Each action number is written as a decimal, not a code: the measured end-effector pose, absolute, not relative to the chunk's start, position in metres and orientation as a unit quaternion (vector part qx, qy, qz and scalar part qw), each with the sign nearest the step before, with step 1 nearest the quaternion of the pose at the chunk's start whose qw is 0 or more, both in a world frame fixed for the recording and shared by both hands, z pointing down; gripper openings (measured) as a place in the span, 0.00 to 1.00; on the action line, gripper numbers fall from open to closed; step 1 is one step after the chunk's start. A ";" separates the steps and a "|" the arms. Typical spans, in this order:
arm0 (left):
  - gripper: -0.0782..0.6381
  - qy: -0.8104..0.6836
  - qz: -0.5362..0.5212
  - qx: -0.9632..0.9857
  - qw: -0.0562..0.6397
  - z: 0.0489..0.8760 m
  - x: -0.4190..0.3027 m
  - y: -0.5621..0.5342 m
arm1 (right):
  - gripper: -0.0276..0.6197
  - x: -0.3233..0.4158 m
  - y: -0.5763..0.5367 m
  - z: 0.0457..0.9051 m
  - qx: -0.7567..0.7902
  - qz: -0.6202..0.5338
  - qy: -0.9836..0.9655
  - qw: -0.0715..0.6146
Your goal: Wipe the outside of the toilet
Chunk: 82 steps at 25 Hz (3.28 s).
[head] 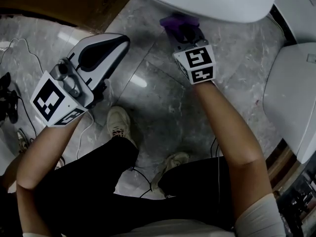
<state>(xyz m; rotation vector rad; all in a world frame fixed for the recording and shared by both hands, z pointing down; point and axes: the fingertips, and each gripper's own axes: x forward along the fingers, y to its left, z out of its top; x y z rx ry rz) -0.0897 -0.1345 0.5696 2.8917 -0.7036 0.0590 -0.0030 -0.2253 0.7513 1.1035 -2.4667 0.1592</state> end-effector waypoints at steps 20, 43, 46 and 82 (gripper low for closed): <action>0.12 -0.258 0.018 0.963 0.075 0.570 -0.127 -0.119 | 0.16 -0.004 -0.246 0.825 0.432 0.125 -0.852 0.268; 0.12 -0.185 0.003 0.981 0.057 0.553 -0.036 -0.147 | 0.17 0.216 -0.240 0.729 0.574 0.111 -0.787 0.197; 0.12 -0.180 0.004 0.982 0.056 0.550 -0.032 -0.151 | 0.17 0.207 -0.234 0.721 0.563 0.110 -0.796 0.193; 0.12 -0.129 -0.021 0.991 0.041 -0.040 -0.001 -0.078 | 0.17 0.190 -0.116 0.001 0.553 0.028 -0.826 0.106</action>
